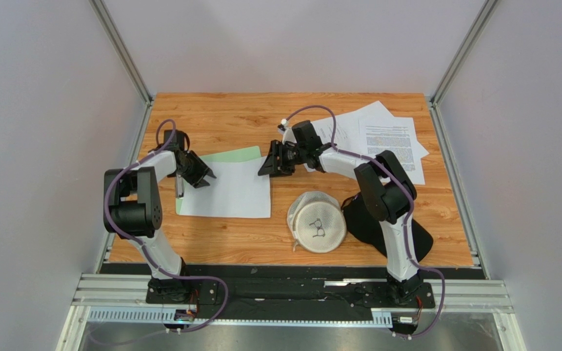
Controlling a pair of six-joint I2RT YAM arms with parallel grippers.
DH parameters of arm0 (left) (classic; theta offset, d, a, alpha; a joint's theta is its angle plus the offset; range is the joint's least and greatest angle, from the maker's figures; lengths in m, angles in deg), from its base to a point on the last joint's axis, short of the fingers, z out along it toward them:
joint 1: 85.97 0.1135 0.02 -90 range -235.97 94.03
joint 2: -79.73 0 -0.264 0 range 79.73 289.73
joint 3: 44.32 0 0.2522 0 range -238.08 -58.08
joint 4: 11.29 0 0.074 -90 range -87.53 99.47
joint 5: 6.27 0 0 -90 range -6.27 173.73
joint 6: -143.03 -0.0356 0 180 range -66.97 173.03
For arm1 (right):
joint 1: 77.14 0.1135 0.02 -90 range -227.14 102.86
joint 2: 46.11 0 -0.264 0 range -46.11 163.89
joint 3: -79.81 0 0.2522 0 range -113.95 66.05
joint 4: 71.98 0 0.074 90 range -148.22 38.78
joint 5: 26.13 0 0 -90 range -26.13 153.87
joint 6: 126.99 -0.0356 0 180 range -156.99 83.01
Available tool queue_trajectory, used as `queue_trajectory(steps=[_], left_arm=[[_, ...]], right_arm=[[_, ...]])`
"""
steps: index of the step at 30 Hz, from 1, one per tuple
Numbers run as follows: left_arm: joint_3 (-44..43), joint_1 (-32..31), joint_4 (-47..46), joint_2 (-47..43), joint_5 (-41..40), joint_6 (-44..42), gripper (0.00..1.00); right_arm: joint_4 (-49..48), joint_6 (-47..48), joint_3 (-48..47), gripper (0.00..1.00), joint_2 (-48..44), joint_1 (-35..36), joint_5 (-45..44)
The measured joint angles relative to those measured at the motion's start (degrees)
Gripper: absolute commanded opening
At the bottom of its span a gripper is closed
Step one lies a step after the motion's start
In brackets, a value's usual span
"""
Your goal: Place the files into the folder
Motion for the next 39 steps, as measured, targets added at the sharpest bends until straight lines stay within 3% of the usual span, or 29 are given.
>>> queue_trajectory(steps=[4, 8, 10, 14, 20, 22, 30, 36, 39], left_arm=[[0.5, -0.5, -0.5, -0.6, 0.0, 0.0, 0.45], [0.5, -1.2, -0.5, -1.8, -0.3, -0.5, 0.50], [0.4, -1.2, -0.1, -2.5, -0.4, -1.6, 0.60], [-2.5, -1.4, 3.8, -3.7, -1.7, -6.9, 0.70], [-12.3, -1.1, 12.8, -4.9, -10.0, -18.3, 0.65], [-13.6, -0.2, 14.9, -5.3, -12.4, -21.8, 0.58], [-15.0, 4.7, 20.4, -0.8, -15.8, -29.8, 0.67], [-17.1, 5.9, 21.6, 3.6, -16.2, -33.5, 0.64], [-17.4, 6.0, 21.5, 5.7, -15.8, -34.7, 0.57]], right_arm=[[-7.1, -5.2, 2.0, 0.29, 0.2, 0.1, 0.1], [-10.6, -6.7, 1.7, 0.00, 0.6, 0.3, -0.2], [-9.9, -5.5, 0.3, 0.00, 1.2, 0.3, -1.1], [-5.2, 0.0, -5.8, 0.00, 4.2, 0.3, -2.3], [2.7, 9.5, -13.4, 0.00, 7.0, 0.1, -1.4], [3.8, 11.5, -15.3, 0.00, 8.0, -0.1, -0.4], [5.9, 15.6, -19.3, 0.00, 11.8, -0.6, 3.3], [6.1, 16.3, -20.0, 0.00, 13.3, -0.9, 4.4], [5.0, 16.3, -20.0, 0.00, 13.3, -1.1, 4.5]])
